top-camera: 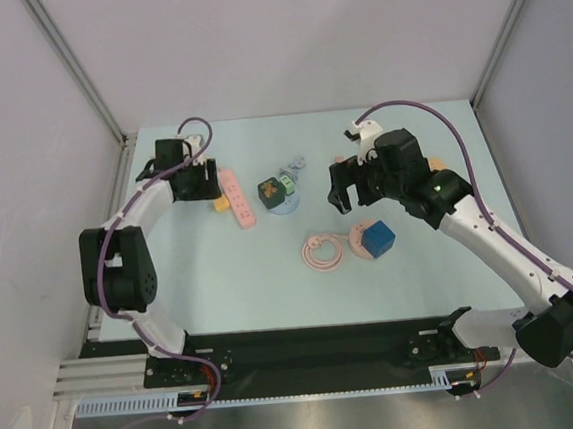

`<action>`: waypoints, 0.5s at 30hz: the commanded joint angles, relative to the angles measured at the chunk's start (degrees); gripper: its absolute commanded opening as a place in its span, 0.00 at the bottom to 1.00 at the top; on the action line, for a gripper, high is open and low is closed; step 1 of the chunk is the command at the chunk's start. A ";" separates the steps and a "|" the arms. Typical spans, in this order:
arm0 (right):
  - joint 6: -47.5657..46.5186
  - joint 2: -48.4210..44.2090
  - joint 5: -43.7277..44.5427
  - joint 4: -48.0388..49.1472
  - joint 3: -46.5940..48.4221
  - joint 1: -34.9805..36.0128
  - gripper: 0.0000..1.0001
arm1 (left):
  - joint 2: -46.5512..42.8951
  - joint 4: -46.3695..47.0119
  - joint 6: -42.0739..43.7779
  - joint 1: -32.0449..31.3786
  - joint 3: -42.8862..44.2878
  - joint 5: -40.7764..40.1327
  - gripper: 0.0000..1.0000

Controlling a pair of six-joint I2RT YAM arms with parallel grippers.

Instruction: Insert the plug

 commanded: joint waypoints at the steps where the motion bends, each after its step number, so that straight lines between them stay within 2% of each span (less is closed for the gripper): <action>1: 0.26 -1.35 -4.51 7.10 -1.14 0.25 0.99 | 4.06 1.65 10.23 -0.14 7.04 4.25 0.70; 4: -1.41 -1.70 -4.51 6.40 -0.79 0.34 0.99 | 4.95 2.87 14.10 -0.05 6.17 5.84 0.70; 6: -1.76 -2.14 -4.16 6.40 -0.79 0.16 0.99 | 5.56 3.66 20.58 0.30 4.86 8.55 0.76; 8: -1.76 -2.84 -3.81 6.66 -1.14 -0.01 1.00 | 6.00 0.17 32.84 0.48 4.41 18.44 0.81; 13: -2.47 -3.63 -4.86 7.19 -2.02 -0.36 1.00 | 6.79 2.70 40.90 0.65 2.82 19.02 0.77; 15: -2.47 -3.89 -5.39 7.28 -2.02 -0.37 1.00 | 9.25 2.61 42.40 0.74 3.79 16.32 0.73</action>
